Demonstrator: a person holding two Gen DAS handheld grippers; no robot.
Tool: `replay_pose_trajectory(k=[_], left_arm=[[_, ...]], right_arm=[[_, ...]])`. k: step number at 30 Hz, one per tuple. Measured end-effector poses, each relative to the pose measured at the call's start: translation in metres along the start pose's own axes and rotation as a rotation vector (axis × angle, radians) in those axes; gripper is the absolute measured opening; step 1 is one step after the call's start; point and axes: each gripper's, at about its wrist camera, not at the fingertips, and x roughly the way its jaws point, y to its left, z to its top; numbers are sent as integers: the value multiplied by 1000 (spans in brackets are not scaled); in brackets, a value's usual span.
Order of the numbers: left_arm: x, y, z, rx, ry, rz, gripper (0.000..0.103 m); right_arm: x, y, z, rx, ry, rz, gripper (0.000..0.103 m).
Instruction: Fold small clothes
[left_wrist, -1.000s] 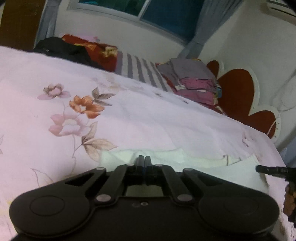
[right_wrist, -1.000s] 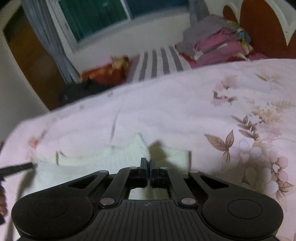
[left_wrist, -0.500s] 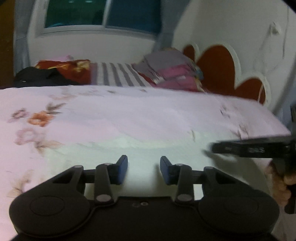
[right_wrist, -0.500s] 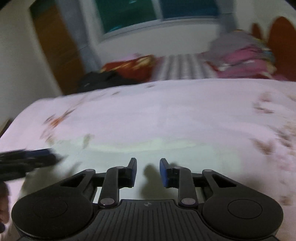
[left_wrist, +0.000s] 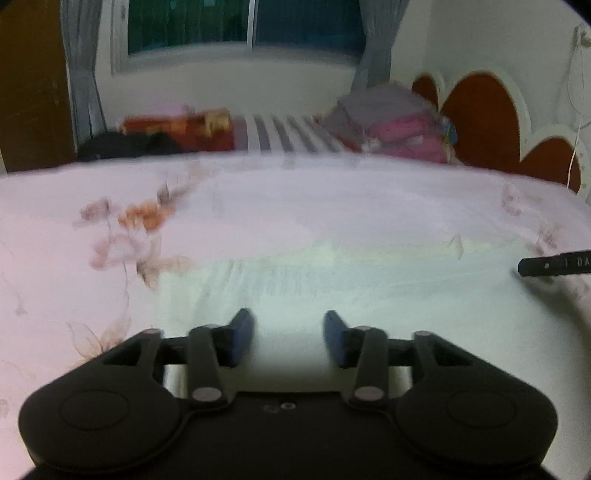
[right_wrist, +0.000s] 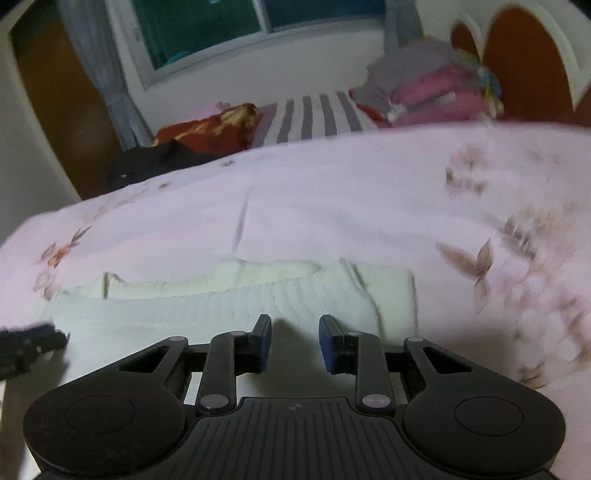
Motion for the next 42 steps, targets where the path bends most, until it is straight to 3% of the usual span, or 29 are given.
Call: replay_pose_trajectory(k=[2, 6, 10, 13, 15, 17, 19, 22, 24, 27, 30, 34, 37, 40, 42], left_arm=[[-13, -13, -3, -30, -33, -54, 57], [-16, -56, -19, 28, -7, -138, 55], [-10, -51, -32, -3, 33, -100, 52], [-16, -26, -34, -36, 30, -35, 51], [-24, -15, -32, -65, 42, -34, 49], [-37, -22, -27, -63, 8, -47, 52], [-45, -33, -27, -57, -12, -85, 53], [-34, -60, -32, 0, 45, -132, 55], [-23, -70, -45, 62, 103, -108, 58], [-34, -67, -47, 80, 87, -111, 57], [-57, -60, -48, 20, 35, -109, 57], [-66, -72, -63, 13, 58, -118, 57], [-63, -71, -83, 25, 117, -65, 55], [-81, -53, -92, -31, 93, -32, 55], [-93, -54, -94, -41, 70, -31, 55]], right_arm=[[-20, 16, -8, -15, -43, 76, 28], [-19, 60, -38, -134, 29, 153, 28], [-16, 69, -54, -198, 37, 132, 28], [-22, 42, -53, -104, -1, -25, 28], [-27, 24, -51, -32, 4, -61, 28], [-38, 33, -50, -51, -7, -35, 28], [-50, 50, -53, -105, -24, 48, 28], [-46, 82, -64, -198, 19, 102, 28], [-39, 86, -73, -228, 64, 55, 28], [-38, 72, -74, -167, 77, 29, 28], [-55, 71, -67, -123, 34, 58, 28], [-60, 97, -93, -191, 86, 122, 28], [-54, 99, -111, -198, 119, 84, 28], [-68, 89, -112, -177, 93, 17, 28], [-84, 88, -114, -135, 74, 77, 28]])
